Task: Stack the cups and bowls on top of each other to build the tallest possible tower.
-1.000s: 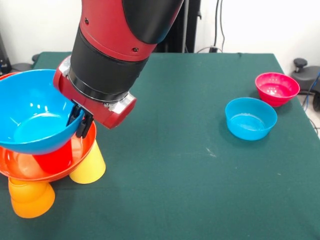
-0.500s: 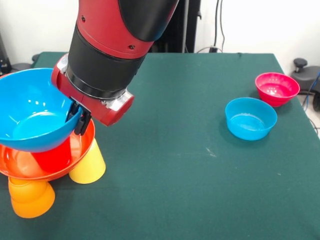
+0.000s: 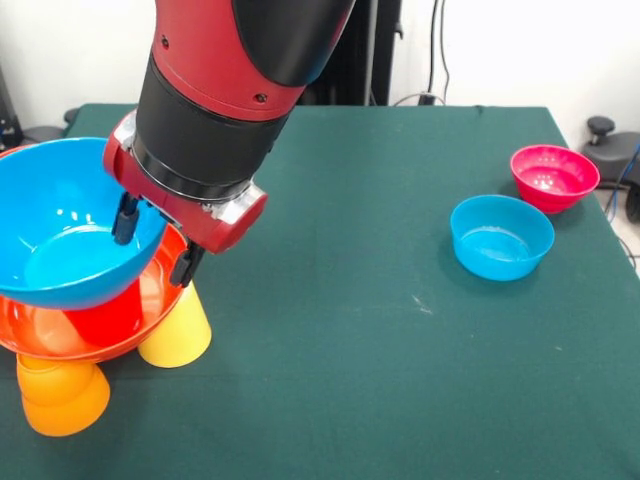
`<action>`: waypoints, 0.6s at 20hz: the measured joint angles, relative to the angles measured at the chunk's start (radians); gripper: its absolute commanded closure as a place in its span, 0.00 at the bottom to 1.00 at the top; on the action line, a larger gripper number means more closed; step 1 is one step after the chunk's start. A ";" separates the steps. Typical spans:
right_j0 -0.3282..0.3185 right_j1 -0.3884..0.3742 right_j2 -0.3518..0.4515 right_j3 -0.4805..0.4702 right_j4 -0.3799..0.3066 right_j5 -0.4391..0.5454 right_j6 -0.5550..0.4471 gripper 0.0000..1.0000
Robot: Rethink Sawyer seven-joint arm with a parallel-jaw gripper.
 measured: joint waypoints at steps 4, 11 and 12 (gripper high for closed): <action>0.000 0.000 0.005 0.003 0.000 0.000 0.000 0.00; 0.000 0.000 0.011 0.003 0.000 0.000 0.000 0.00; 0.000 0.000 0.011 0.003 0.000 0.000 0.000 0.00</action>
